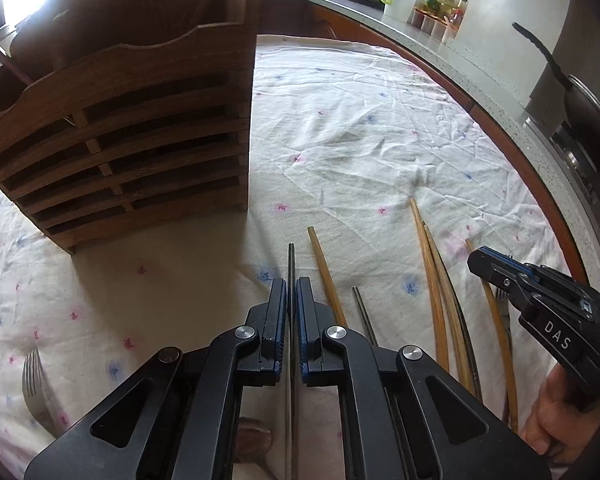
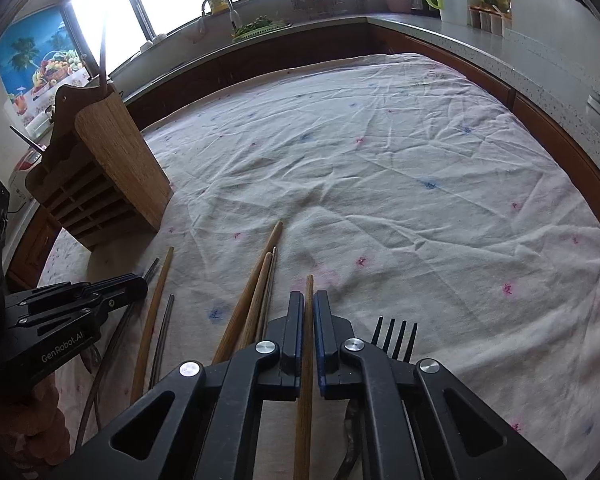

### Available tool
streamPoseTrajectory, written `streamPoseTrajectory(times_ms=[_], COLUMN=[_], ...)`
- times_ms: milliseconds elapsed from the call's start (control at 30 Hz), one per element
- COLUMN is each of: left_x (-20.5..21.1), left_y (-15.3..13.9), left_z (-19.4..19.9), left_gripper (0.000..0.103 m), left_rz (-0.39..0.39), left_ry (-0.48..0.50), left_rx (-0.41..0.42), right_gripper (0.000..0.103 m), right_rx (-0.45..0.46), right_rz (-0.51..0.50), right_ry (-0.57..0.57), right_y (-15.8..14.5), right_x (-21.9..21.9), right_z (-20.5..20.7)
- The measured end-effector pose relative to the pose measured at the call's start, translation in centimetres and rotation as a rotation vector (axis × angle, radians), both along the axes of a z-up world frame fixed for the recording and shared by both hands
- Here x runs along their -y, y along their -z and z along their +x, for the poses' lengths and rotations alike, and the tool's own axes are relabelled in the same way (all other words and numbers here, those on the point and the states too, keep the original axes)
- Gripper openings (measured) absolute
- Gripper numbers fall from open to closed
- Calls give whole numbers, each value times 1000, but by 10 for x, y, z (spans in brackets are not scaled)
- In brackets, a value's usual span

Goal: Organize utensils
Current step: 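Carry both chopsticks to the wooden holder and insert them into its slots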

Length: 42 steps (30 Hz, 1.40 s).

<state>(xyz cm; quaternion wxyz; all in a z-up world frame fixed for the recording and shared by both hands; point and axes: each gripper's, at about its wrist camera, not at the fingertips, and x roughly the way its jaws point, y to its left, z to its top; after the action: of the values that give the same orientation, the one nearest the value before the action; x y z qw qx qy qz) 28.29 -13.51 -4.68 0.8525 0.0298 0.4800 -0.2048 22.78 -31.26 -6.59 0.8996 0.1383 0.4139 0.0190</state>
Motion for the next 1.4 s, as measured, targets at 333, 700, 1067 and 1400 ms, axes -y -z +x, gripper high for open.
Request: streamPoseTrajectory(times_ms=[333,700,1067,1400], left_x=[-36,-71,-109,-130], left_y=[-47,-95,-139,-155], left_z=[-39,-78,-106,-110], left_gripper=[4,4,3,3], left_rz=[-136,-241,-355,-386], left_ry=[-2,-13,-26,-66], left_rx=[50,142,260,317], right_gripper=[5,5,5,5], right_rx=[99,234,372,412], right_rz=[62,67,45,38], right_ry=[-29,-52,-61,-82], right_y=[-43,-99,-148,-162], right_x=[-8,-16,-30,-37], right_z=[-29,-64,-86,-84])
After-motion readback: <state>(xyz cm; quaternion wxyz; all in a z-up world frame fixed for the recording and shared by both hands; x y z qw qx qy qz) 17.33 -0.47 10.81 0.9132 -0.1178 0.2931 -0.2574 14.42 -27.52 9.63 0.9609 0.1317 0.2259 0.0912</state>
